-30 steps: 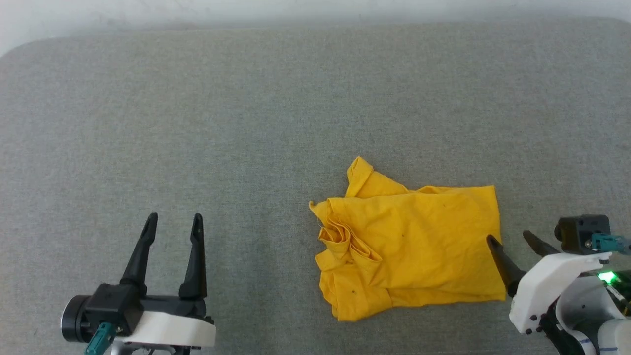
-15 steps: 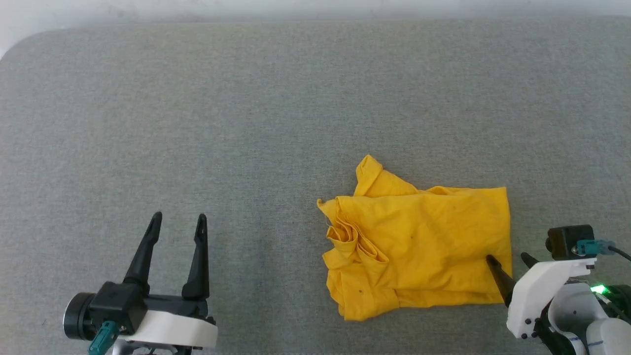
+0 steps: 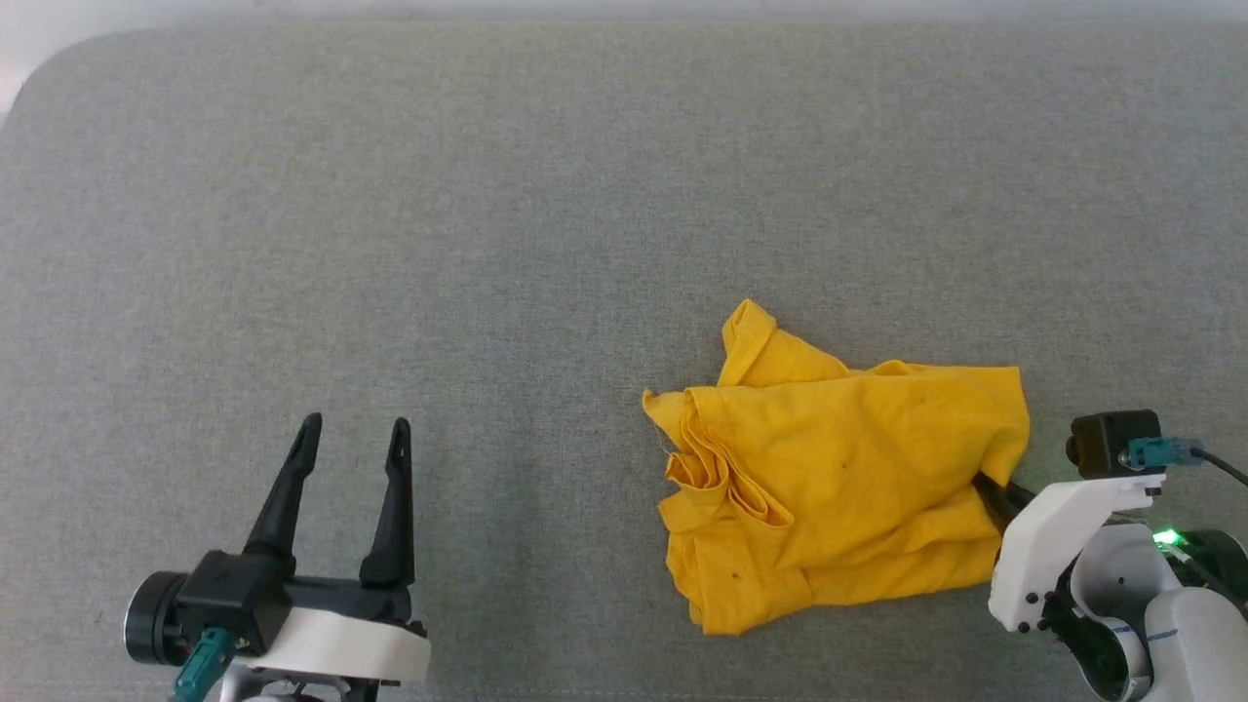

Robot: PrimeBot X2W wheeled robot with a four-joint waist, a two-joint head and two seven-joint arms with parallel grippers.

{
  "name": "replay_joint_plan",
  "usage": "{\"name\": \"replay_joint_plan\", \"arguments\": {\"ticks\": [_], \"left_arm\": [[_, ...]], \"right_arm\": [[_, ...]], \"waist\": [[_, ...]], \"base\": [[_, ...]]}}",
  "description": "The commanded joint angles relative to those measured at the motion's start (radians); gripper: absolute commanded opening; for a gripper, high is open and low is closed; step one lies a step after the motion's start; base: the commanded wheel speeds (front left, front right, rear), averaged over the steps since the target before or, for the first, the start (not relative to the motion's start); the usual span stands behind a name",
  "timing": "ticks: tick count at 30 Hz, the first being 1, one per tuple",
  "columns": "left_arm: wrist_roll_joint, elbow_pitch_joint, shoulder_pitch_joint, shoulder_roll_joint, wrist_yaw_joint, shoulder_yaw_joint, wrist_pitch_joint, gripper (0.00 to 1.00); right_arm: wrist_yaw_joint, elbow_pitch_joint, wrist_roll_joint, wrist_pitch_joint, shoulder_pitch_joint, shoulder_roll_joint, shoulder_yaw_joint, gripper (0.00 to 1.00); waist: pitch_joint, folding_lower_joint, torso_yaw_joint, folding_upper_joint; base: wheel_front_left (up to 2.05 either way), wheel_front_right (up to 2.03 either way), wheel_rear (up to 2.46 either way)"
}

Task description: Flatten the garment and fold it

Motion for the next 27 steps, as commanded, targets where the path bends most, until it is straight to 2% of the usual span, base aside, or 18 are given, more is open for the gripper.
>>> {"name": "replay_joint_plan", "arguments": {"ticks": [1, 15, 27], "left_arm": [[-0.006, -0.005, -0.019, 0.005, 0.009, -0.003, -0.001, 1.0], [-0.009, -0.016, -0.04, 0.012, 0.013, -0.012, -0.005, 1.0], [0.013, -0.06, -0.114, 0.056, 0.012, -0.018, 0.024, 1.0]], "right_arm": [[-0.003, 0.017, 0.004, 0.008, -0.006, 0.001, 0.001, 0.0], [-0.003, -0.067, 0.014, 0.009, -0.075, -0.021, 0.066, 0.0], [-0.003, -0.011, 0.0, 0.0, -0.279, -0.076, 0.113, 0.0]], "waist": [[0.0, 0.0, -0.004, -0.0001], [0.004, 0.0, -0.088, -0.0001], [0.088, 0.0, -0.196, -0.0001]], "base": [[0.0, 0.0, 0.0], [0.0, 0.0, 0.0], [0.0, 0.0, 0.0]]}}
